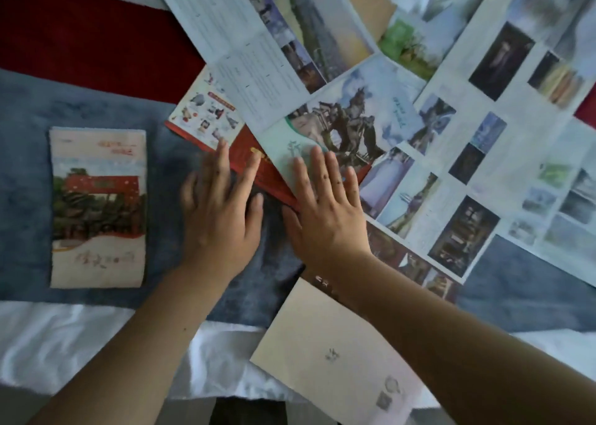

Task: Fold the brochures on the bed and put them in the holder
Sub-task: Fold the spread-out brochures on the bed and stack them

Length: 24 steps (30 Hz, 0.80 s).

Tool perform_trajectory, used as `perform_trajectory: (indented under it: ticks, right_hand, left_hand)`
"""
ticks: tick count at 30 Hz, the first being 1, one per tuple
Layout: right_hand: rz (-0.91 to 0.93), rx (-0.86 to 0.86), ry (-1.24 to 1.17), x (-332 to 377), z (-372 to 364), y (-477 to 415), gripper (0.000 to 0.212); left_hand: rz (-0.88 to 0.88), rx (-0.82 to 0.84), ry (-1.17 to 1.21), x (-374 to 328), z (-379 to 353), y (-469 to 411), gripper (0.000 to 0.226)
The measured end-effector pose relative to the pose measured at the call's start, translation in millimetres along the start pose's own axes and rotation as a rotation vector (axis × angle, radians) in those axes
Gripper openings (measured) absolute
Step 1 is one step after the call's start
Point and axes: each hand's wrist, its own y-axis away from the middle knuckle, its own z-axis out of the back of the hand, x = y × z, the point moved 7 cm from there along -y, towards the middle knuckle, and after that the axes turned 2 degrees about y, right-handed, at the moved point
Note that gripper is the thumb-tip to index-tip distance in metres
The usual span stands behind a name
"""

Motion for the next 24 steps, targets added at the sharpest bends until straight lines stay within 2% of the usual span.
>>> perform_trajectory:
  ticks: [4, 9, 14, 19, 22, 24]
  right_hand:
    - [-0.003, 0.026, -0.014, -43.4, 0.9, 8.0, 0.083]
    - [0.083, 0.037, -0.036, -97.1, -2.1, 48.3, 0.076]
    - [0.121, 0.047, -0.075, -153.2, -14.5, 84.4, 0.068]
    - [0.092, 0.021, -0.11, -184.3, -19.3, 99.4, 0.064]
    - [0.114, -0.001, -0.146, -193.2, -16.2, 103.3, 0.064]
    - [0.124, -0.027, -0.136, -200.8, -13.0, 108.9, 0.07]
  left_hand:
    - [-0.032, 0.004, 0.004, -37.7, -6.3, -23.3, 0.06]
    - [-0.088, 0.065, -0.065, -76.9, -19.2, -42.9, 0.065]
    - [-0.148, 0.23, -0.177, -115.5, -51.3, -48.3, 0.093]
    - [-0.133, 0.211, -0.158, -149.6, -69.2, -36.0, 0.117]
    - [-0.13, 0.232, -0.18, -165.2, -78.0, -25.9, 0.124]
    - [-0.14, 0.233, -0.201, -175.6, -81.0, -19.3, 0.12]
